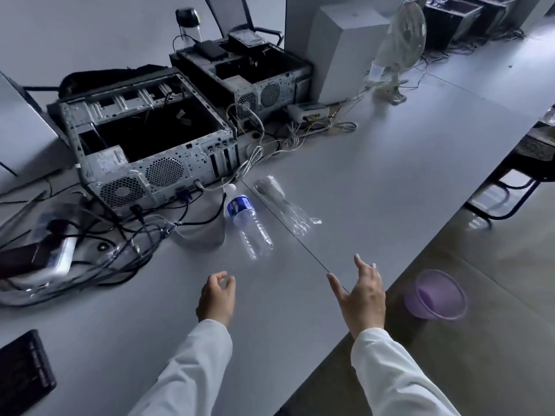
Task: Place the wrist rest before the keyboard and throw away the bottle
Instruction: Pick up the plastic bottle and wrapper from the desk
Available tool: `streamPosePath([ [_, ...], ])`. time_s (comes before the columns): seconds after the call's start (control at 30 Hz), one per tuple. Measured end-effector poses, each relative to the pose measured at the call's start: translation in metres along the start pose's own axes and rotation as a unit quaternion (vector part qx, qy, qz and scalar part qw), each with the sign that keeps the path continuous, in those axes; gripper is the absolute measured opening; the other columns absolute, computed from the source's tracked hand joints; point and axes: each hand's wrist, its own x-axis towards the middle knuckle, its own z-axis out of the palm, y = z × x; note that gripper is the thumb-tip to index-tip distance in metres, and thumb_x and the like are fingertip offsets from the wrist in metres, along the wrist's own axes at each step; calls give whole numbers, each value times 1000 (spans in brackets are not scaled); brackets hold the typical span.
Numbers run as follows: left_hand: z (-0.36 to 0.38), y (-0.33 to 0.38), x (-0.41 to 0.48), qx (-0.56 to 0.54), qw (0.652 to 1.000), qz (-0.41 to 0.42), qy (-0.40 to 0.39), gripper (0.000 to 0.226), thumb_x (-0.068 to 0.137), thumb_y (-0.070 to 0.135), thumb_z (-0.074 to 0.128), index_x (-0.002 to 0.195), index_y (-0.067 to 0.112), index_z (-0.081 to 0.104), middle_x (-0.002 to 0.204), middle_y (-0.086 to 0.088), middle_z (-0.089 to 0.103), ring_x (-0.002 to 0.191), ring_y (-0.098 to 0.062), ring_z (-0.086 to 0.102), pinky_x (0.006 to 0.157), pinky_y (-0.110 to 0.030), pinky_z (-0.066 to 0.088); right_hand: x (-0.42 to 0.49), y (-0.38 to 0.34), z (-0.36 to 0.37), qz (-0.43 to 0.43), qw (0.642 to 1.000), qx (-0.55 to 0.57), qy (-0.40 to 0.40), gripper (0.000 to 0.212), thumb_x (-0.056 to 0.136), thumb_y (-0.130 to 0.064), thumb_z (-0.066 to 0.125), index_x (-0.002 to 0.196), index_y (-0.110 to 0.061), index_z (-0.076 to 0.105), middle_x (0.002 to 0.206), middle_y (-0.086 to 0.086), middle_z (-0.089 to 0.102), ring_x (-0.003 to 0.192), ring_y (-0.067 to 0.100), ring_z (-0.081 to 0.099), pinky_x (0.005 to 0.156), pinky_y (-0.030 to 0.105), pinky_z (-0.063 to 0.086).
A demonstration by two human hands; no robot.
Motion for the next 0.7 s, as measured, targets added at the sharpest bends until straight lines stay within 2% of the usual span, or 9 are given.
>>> streamPosePath([
  [0.1,8,17,18,-32,999,-15,-2,40,89,22,49,125,5,50,136,-13,56,124,-29,52,107,-39,37,23,-14,14,-4,1000,-2,-31,76,79,-44,60,139,-9,32,142,15,43,141,28,24,114,37,21],
  [0.3,23,48,48,-81,996,-29,0,52,89,27,51,135,4,41,140,-16,51,128,-28,49,108,-36,35,76,-42,37,-42,998,-11,-55,79,74,-47,65,137,-9,36,140,15,45,141,28,25,112,33,19],
  [0.5,44,76,77,-106,991,-67,37,63,87,32,54,141,8,32,143,-14,47,132,-26,45,106,-32,32,137,-70,65,-99,988,-41,-107,80,72,-48,65,135,-7,39,131,16,50,131,32,36,109,36,24],
  [0.7,68,92,100,-115,984,-108,81,75,81,41,61,141,8,31,141,-15,47,129,-30,47,106,-38,38,183,-82,94,-140,970,-106,-168,80,75,-53,59,138,-11,33,131,12,46,124,30,38,103,31,25],
])
